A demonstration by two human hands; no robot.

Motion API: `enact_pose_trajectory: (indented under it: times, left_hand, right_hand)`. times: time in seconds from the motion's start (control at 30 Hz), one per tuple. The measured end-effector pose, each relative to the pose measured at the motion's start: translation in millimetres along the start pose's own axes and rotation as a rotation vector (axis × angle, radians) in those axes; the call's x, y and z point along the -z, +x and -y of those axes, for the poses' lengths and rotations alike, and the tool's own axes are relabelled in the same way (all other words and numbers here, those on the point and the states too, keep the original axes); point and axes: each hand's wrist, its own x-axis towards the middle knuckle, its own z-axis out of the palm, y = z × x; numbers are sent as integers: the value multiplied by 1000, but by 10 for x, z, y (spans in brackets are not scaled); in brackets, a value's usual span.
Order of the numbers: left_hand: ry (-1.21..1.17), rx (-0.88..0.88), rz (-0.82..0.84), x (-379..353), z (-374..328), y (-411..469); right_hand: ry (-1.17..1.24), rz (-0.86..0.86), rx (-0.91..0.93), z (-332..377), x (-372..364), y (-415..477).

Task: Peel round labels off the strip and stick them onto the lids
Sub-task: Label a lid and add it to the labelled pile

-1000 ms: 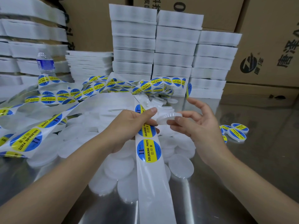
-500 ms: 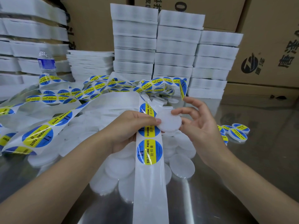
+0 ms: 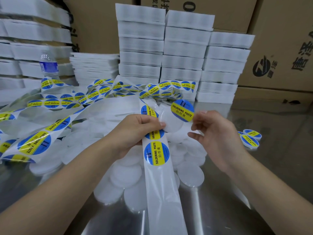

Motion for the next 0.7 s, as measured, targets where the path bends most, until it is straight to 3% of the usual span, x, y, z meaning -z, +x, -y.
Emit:
enact_pose_trajectory:
  times: [0.2,0.7]
  left_hand:
    - [15,-2,4,-2,-1,5]
    - [22,3,3,1,2,9]
  right_hand:
    - [-131,-75,-198,-33,8,24]
    - [-157,-69,-227,-35,-10,3]
